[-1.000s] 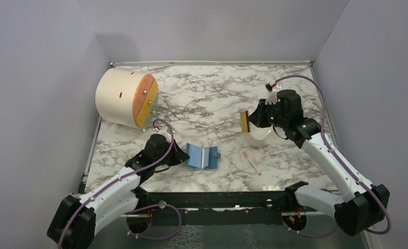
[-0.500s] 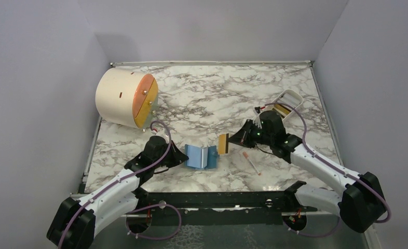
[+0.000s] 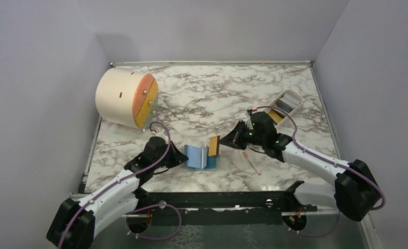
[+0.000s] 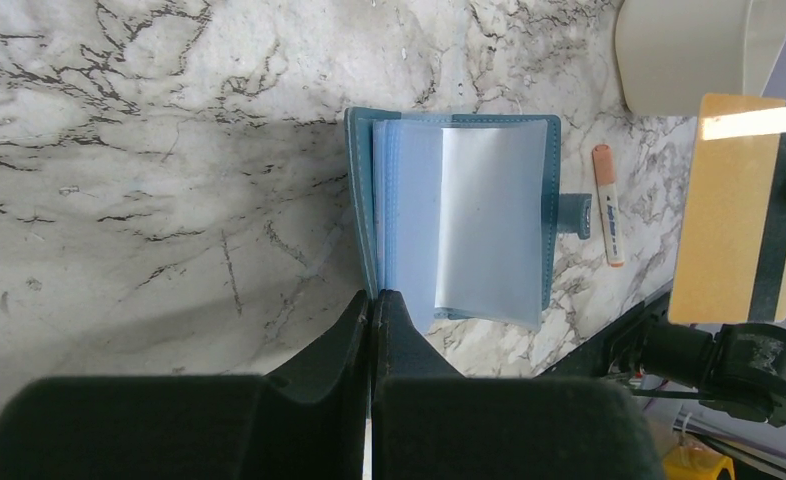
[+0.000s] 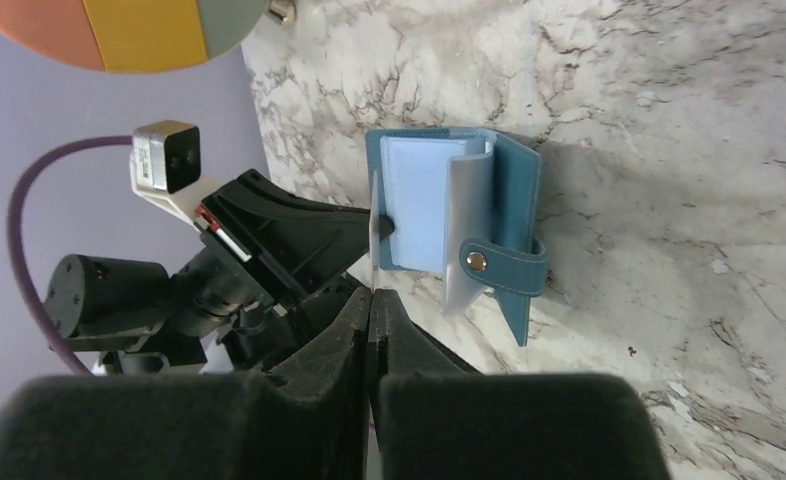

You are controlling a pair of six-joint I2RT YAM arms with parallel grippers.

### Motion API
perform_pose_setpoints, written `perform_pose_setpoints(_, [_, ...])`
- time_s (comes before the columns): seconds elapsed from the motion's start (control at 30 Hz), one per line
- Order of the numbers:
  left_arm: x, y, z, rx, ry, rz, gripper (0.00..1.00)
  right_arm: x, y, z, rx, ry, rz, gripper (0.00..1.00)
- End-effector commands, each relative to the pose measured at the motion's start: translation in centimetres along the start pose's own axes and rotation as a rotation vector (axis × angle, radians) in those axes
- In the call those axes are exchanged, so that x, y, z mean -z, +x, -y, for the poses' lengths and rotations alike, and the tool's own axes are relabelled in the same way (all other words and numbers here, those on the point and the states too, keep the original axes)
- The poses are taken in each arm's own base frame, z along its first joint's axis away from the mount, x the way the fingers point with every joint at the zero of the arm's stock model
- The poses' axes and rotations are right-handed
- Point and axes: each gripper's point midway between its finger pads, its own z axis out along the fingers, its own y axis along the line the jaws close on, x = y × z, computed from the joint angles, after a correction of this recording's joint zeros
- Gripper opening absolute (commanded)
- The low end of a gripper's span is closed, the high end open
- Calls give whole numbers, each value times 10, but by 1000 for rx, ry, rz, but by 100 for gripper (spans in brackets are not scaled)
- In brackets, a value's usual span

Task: Put the credit cards into the card holder
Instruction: Insert the credit card into the card holder.

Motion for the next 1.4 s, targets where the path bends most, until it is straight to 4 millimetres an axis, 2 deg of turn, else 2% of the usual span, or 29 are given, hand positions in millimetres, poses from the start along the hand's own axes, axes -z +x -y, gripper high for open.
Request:
perform_pose_setpoints(0.0, [0,-1,-4,3,-10,17,0,-17,9,-28,92,-57,-19,1])
perform_pose_setpoints(0.2, [0,1,-6,-1,-14,11,0,-43,30,-26,208,-56,-52,1])
perform_pose_setpoints(0.37, [-1,3,-13,-18,-39,11,0,-58,33,3,260,25,-67,1])
perform_pose_setpoints(0.6, [-1,6,-26,-28,-92,4,0,-70,41,31,273,67,-100,1])
perform_pose_setpoints(0.93, [-2,13,-43,-48,-154,-19,0,-78,52,39,238,42,-143,1])
perform_pose_setpoints(1.17, [-2,13,-43,-49,-151,-18,0,-77,56,38,224,7,-152,1])
perform_pose_setpoints(1.37, [-1,15,-42,-44,-141,-19,0,-79,64,45,199,0,-181,1])
